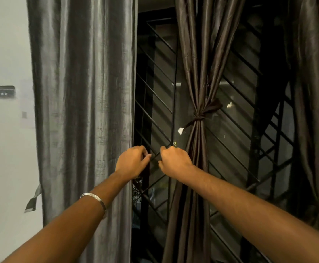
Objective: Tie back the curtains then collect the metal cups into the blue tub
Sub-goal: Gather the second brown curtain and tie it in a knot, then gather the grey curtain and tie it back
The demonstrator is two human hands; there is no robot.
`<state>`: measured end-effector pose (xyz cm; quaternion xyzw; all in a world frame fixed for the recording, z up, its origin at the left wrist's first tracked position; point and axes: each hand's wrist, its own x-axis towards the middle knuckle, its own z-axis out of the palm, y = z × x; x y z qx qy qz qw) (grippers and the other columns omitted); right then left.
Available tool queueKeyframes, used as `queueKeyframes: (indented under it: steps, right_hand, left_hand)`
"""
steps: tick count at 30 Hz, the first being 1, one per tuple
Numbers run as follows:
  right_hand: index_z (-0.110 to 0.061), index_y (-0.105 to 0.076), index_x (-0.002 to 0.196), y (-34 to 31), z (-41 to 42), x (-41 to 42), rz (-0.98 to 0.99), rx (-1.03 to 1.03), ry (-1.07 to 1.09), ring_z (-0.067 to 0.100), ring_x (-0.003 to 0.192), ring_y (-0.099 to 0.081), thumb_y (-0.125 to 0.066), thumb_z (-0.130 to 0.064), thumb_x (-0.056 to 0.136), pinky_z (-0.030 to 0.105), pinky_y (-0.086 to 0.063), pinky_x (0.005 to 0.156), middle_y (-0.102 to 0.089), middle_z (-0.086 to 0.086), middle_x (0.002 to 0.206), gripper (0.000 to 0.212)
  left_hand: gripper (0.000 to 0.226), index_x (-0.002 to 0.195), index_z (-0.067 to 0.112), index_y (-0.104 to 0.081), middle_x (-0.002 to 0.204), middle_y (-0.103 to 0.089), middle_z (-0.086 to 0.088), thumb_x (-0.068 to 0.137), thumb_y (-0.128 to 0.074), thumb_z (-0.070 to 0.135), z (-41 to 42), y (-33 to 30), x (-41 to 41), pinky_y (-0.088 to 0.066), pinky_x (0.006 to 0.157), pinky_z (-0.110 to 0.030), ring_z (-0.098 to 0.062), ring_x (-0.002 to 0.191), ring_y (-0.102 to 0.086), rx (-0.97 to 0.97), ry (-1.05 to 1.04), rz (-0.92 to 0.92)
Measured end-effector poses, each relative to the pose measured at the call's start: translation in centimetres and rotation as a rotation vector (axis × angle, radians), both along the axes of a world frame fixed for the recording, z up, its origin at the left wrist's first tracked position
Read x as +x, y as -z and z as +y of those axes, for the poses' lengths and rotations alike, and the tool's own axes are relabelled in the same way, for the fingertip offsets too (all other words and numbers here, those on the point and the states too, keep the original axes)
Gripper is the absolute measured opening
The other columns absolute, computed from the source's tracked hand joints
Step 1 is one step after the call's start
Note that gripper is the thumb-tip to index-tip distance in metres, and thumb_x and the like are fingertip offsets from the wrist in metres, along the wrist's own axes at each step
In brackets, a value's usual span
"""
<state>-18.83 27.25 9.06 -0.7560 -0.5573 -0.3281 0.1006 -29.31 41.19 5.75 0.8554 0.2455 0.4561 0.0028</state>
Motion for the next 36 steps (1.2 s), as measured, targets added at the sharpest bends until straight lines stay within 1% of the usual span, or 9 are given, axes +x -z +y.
queueKeyframes:
  steps: [10, 15, 18, 20, 22, 27, 30, 34, 36]
  right_hand:
    - [-0.004, -0.050, 0.119, 0.4, 8.2, -6.4, 0.174, 0.080, 0.072, 0.036, 0.103, -0.063, -0.058, -0.042, 0.090, 0.042, -0.052, 0.077, -0.064, 0.017, 0.114, 0.048]
    - [-0.002, -0.050, 0.120, 0.9, 11.6, -8.5, 0.405, 0.172, 0.123, 0.036, 0.106, -0.062, -0.062, -0.041, 0.088, 0.039, -0.051, 0.079, -0.061, 0.017, 0.118, 0.052]
    - [-0.004, -0.054, 0.108, 1.4, 12.9, -8.9, 0.640, 0.289, 0.123, 0.031, 0.094, -0.062, -0.064, -0.037, 0.088, 0.032, -0.045, 0.066, -0.062, 0.013, 0.105, 0.040]
    - [-0.008, -0.055, 0.092, 1.5, 13.5, -9.0, 0.777, 0.409, 0.139, 0.030, 0.091, -0.063, -0.062, -0.027, 0.088, 0.029, -0.041, 0.064, -0.062, 0.011, 0.095, 0.021]
    - [-0.006, -0.057, 0.091, 1.5, 14.0, -8.8, 0.879, 0.516, 0.153, 0.028, 0.085, -0.061, -0.058, -0.017, 0.089, 0.027, -0.038, 0.063, -0.063, 0.012, 0.092, 0.011]
    - [-0.003, -0.049, 0.120, 2.0, 13.9, -8.0, 1.085, 0.678, 0.138, 0.028, 0.084, -0.055, -0.043, -0.010, 0.097, 0.033, -0.044, 0.068, -0.060, 0.017, 0.114, 0.025]
    - [-0.005, -0.040, 0.133, 2.3, 13.3, -7.3, 1.121, 0.692, 0.117, 0.028, 0.092, -0.057, -0.037, -0.017, 0.101, 0.037, -0.046, 0.076, -0.055, 0.011, 0.111, 0.035]
    - [-0.010, -0.042, 0.133, 3.0, 12.1, -6.3, 1.127, 0.710, 0.000, 0.027, 0.106, -0.058, -0.061, -0.054, 0.088, 0.035, -0.046, 0.086, -0.056, 0.003, 0.113, 0.066]
    - [-0.012, -0.053, 0.128, 3.4, 11.7, -5.4, 1.062, 0.689, -0.052, 0.021, 0.100, -0.062, -0.075, -0.048, 0.079, 0.030, -0.050, 0.084, -0.060, -0.002, 0.104, 0.065]
  left_hand:
    - [0.021, 0.078, 0.024, -0.052, 0.074, -0.055, 0.009, 0.094, -0.053, 0.038, 7.4, 0.5, -7.6, -0.037, 0.054, -0.027, -0.013, 0.068, -0.055, 0.012, 0.092, -0.038]
    - [0.018, 0.099, 0.021, -0.055, 0.096, -0.056, 0.006, 0.091, -0.061, 0.036, 12.0, 1.6, -11.7, -0.049, 0.070, -0.037, -0.016, 0.083, -0.058, 0.041, 0.126, -0.132]
    - [0.026, 0.106, 0.017, -0.056, 0.105, -0.056, 0.000, 0.089, -0.064, 0.034, 14.3, 1.9, -13.6, -0.051, 0.079, -0.041, -0.020, 0.092, -0.058, 0.072, 0.082, -0.170]
    - [0.029, 0.107, 0.015, -0.056, 0.107, -0.054, -0.003, 0.086, -0.069, 0.031, 15.4, 2.1, -14.7, -0.052, 0.079, -0.040, -0.022, 0.094, -0.058, 0.092, 0.042, -0.224]
    - [0.032, 0.108, 0.012, -0.057, 0.110, -0.054, -0.006, 0.084, -0.072, 0.028, 16.1, 2.2, -15.7, -0.052, 0.079, -0.041, -0.024, 0.096, -0.058, 0.090, -0.014, -0.277]
    - [0.046, 0.116, 0.012, -0.053, 0.121, -0.049, -0.011, 0.081, -0.075, 0.033, 17.2, 2.4, -16.4, -0.050, 0.088, -0.040, -0.028, 0.106, -0.053, 0.009, -0.164, -0.317]
    - [0.055, 0.120, 0.011, -0.050, 0.123, -0.046, -0.014, 0.078, -0.078, 0.033, 17.3, 2.3, -16.1, -0.049, 0.090, -0.043, -0.030, 0.107, -0.050, -0.004, -0.209, -0.345]
    - [0.064, 0.123, 0.007, -0.046, 0.122, -0.044, -0.018, 0.075, -0.081, 0.032, 17.1, 1.7, -15.2, -0.048, 0.089, -0.045, -0.033, 0.108, -0.047, -0.036, -0.269, -0.402]
    - [0.071, 0.126, 0.004, -0.044, 0.123, -0.044, -0.020, 0.073, -0.083, 0.030, 17.1, 1.5, -14.8, -0.048, 0.092, -0.048, -0.036, 0.110, -0.046, -0.076, -0.276, -0.452]
